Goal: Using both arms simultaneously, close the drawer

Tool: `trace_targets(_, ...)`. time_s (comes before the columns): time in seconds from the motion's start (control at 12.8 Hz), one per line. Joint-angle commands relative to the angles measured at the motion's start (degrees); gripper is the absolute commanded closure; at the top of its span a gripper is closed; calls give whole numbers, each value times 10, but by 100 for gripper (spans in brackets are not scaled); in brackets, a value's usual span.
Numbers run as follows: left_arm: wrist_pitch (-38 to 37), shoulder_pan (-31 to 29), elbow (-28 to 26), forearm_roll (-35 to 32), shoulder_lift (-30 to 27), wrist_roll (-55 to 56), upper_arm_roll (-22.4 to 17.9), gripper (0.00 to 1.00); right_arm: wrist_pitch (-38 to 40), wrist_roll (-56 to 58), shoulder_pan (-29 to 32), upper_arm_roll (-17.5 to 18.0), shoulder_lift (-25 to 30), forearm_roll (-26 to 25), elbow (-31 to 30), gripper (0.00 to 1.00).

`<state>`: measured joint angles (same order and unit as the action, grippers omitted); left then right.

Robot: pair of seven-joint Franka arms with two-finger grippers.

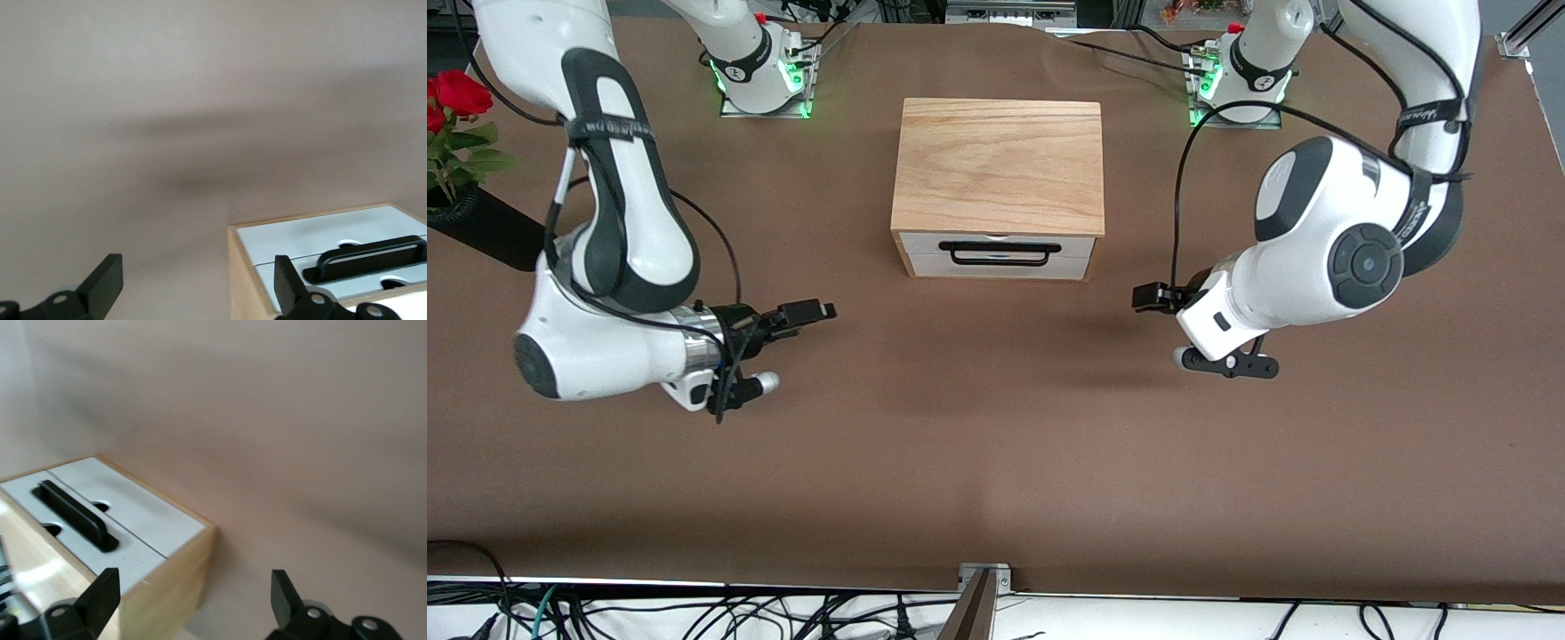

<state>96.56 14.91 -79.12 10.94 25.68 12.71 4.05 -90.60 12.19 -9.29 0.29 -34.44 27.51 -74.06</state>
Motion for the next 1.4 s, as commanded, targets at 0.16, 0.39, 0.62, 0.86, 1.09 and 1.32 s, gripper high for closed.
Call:
trace_targets(0.16, -32, -17, -14, -86, -90, -4, -9, 0, 16, 2, -7, -12, 132, -149, -22, 0)
trace_targets(0.39, -35, -74, -65, -89, -172, -18, 1, 0, 17, 9, -9, -10, 182, -258, -25, 0)
trace_targets(0.62, -48, -135, -113, -95, -238, -91, 22, 0, 20, 17, -8, -13, 255, -284, -75, 0)
trace_targets(0.86, -55, -119, -126, -202, -248, -97, 22, 0, 37, 13, -6, -35, 288, -283, -97, 0)
trace_targets(1.09, -55, -126, -131, -133, -246, -100, 10, 0, 38, 12, -4, -39, 288, -283, -92, 0)
trace_targets(1.32, -60, -126, -126, -132, -247, -94, 13, 0, 43, 13, -3, -46, 288, -284, -92, 0)
